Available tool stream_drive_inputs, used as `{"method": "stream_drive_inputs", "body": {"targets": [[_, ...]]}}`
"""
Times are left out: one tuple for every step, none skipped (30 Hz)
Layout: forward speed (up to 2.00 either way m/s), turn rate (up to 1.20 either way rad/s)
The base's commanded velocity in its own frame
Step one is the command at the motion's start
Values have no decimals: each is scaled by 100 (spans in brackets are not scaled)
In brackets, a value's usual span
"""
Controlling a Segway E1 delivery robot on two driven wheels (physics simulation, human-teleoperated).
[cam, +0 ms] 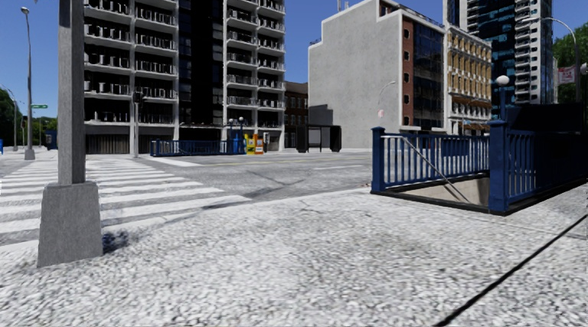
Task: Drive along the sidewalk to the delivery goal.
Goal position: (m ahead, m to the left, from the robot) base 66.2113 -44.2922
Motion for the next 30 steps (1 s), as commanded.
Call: {"method": "stream_drive_inputs", "body": {"targets": [[200, 38], [200, 39], [200, 41], [200, 42], [200, 43], [200, 43], [200, 43], [200, 43], [200, 43], [200, 43], [200, 43], [200, 43], [200, 43], [200, 43], [200, 43], [200, 43], [200, 44], [200, 44], [200, 44], [200, 44], [200, 45], [200, 45], [183, 48], [169, 49], [162, 50], [160, 50], [159, 50], [159, 53], [159, 55], [159, 55]]}}
